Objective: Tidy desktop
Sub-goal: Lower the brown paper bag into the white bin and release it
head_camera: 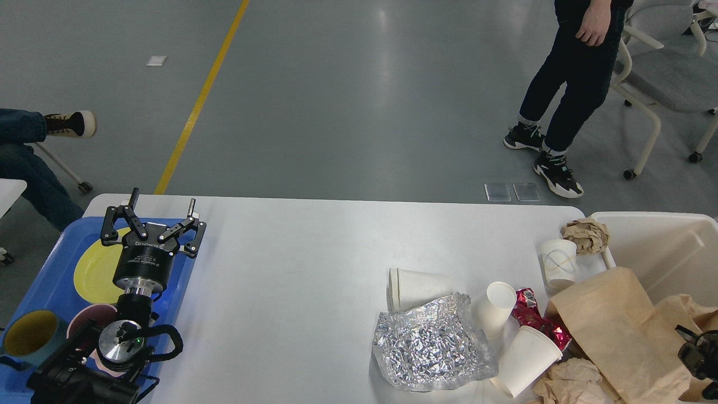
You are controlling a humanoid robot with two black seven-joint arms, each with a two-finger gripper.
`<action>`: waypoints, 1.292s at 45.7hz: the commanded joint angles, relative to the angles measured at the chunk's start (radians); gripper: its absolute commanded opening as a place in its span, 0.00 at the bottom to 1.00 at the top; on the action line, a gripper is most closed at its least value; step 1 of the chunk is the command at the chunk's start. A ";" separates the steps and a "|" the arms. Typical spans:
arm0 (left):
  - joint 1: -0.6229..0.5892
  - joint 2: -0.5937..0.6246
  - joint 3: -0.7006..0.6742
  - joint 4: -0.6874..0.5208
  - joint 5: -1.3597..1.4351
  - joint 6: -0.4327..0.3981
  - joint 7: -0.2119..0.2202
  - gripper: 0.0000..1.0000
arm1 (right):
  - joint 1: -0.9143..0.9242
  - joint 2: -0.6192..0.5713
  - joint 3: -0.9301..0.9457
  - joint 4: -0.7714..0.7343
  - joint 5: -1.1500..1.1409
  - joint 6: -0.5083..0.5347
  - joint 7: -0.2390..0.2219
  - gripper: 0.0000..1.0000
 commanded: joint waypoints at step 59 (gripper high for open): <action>0.000 0.000 0.000 0.000 0.000 0.000 0.000 0.96 | 1.304 -0.105 -0.455 0.871 -0.068 0.691 -0.006 1.00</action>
